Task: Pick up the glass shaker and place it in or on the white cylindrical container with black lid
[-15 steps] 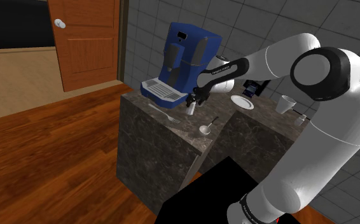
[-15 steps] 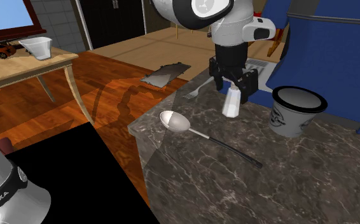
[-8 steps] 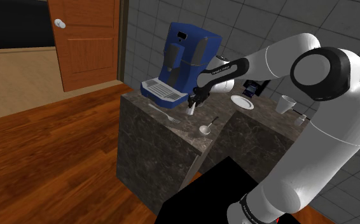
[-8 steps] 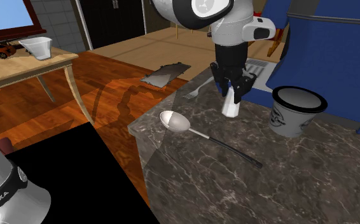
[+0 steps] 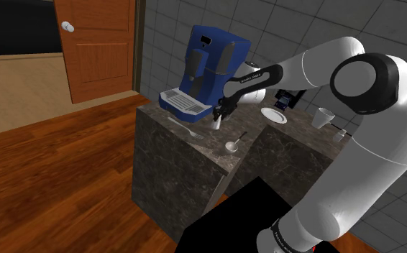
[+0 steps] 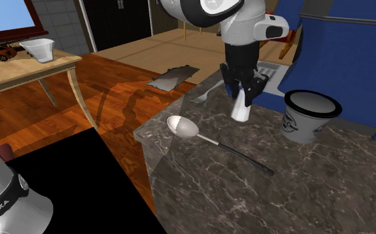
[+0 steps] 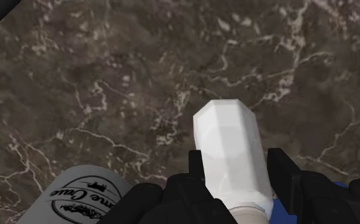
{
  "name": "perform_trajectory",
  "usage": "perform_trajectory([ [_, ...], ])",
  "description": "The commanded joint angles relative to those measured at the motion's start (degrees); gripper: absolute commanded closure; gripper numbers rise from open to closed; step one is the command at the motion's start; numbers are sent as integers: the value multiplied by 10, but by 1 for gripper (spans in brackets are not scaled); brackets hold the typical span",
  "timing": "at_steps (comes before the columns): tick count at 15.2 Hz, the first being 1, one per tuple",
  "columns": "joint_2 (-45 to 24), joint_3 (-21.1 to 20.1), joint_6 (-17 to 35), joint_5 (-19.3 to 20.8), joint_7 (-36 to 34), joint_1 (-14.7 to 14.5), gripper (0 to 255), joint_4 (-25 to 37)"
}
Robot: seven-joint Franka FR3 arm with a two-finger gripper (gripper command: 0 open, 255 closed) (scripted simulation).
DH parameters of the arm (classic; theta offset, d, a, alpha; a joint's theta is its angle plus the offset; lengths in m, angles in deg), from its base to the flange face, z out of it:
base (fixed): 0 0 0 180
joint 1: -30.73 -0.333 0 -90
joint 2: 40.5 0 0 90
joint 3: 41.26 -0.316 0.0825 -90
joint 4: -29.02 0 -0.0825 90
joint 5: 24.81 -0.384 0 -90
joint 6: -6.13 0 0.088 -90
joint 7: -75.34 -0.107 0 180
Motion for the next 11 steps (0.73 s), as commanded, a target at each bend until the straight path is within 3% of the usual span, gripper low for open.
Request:
perform_trajectory([
  [1, 8, 1, -14, 4, -3, -1, 255, 5],
  [11, 52, 2, -87, 19, -14, -2, 255, 36],
])
